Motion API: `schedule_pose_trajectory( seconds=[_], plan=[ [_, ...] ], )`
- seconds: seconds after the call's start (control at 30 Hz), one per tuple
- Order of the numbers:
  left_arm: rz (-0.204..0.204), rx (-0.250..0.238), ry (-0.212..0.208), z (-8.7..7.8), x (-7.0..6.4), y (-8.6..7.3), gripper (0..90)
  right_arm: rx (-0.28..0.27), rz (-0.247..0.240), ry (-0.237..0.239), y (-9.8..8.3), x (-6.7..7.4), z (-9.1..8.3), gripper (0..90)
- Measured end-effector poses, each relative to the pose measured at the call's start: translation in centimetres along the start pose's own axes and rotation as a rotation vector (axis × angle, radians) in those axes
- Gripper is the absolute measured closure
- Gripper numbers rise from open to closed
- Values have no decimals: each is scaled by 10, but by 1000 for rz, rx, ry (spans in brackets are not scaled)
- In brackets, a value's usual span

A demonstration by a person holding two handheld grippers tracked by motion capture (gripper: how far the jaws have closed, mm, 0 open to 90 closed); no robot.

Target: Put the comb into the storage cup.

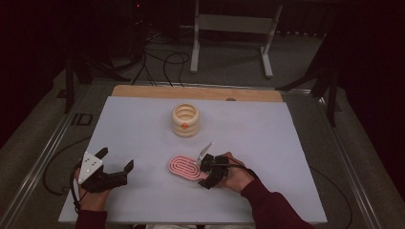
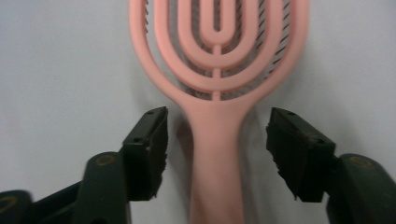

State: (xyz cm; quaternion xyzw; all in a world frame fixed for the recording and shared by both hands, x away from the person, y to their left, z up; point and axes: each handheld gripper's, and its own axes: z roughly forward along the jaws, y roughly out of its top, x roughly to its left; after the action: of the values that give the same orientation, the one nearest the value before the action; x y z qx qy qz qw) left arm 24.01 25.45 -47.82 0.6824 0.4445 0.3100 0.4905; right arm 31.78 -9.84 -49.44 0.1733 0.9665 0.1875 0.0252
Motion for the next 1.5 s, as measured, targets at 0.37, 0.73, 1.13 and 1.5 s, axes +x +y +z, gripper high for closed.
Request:
schedule_pose_trajectory(
  seconds=[0.37, 0.73, 1.13, 1.5],
  plan=[
    [-2, 5, 2, 1, 0, 0, 7, 2, 4, -19, -1, 0, 3, 546],
    [1, 16, -4, 2, -1, -1, 7, 31, -27, -19, 3, 6, 2, 679],
    [1, 23, -6, 2, -1, -1, 9, -25, 26, -11, -4, 2, 1, 700],
    [2, 31, -12, 3, -3, 0, 9, -101, 67, -2, -5, -1, -3, 701]
  ],
)
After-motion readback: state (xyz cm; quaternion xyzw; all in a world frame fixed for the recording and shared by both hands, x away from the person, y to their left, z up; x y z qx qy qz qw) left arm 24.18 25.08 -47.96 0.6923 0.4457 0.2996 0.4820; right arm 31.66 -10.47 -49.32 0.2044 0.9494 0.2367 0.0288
